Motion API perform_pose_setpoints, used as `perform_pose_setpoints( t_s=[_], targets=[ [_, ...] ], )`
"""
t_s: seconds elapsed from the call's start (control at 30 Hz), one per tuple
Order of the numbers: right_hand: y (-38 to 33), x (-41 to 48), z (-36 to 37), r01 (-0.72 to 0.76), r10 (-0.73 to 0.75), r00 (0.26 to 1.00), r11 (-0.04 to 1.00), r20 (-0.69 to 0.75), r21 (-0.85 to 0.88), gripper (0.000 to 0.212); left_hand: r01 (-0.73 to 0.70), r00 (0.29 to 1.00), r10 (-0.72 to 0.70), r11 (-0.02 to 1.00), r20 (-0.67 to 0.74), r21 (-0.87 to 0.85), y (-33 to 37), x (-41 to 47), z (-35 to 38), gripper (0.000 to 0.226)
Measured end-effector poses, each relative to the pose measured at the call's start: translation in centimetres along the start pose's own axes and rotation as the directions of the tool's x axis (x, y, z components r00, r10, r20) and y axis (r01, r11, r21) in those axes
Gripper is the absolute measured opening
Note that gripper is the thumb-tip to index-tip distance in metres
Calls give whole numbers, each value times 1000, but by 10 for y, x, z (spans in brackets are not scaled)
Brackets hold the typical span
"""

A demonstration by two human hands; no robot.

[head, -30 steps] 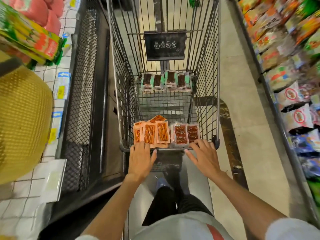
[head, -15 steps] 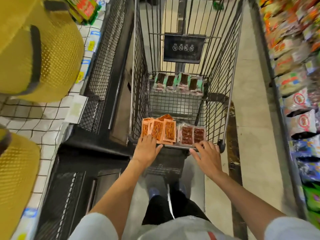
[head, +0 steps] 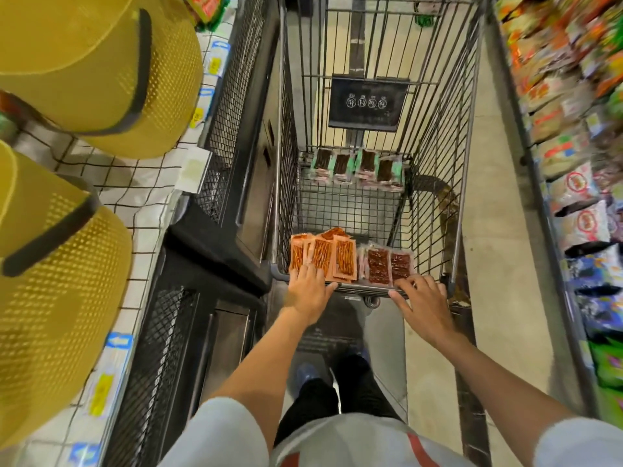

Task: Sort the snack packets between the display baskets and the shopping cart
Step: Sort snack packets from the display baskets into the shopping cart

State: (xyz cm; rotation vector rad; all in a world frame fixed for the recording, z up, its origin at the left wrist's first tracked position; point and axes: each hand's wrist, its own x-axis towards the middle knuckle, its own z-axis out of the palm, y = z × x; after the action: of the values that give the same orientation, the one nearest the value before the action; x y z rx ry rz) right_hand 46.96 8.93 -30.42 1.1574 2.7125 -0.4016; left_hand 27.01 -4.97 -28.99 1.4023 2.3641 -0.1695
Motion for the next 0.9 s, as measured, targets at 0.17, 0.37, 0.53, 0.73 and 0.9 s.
perform_pose_setpoints(
  t_s=[0.17,0.37,0.53,0.73,0.9],
  targets=[
    [-4,-18,5,2,-2,1000,1000,-7,-12,33,-11,999,9,998,-39,-57,-2,-19,9,48],
    [-12,-33,12,27,-24,996,999,-88,27,26,-28,998,22,995,-65,-96,-7,-32,12,46],
    [-13,-50,22,36,-33,994,999,-104,21,25,-14,998,5,987,-59,-160,-5,-47,20,42],
    [-16,-75,32,46,-45,989,999,-143,8,21,-23,1000,20,993,-23,-117,-5,-67,33,45],
    [-19,-90,38,-9,13,995,999,-97,48,27,20,999,-23,997,-28,-76,2,-82,37,44]
  ],
)
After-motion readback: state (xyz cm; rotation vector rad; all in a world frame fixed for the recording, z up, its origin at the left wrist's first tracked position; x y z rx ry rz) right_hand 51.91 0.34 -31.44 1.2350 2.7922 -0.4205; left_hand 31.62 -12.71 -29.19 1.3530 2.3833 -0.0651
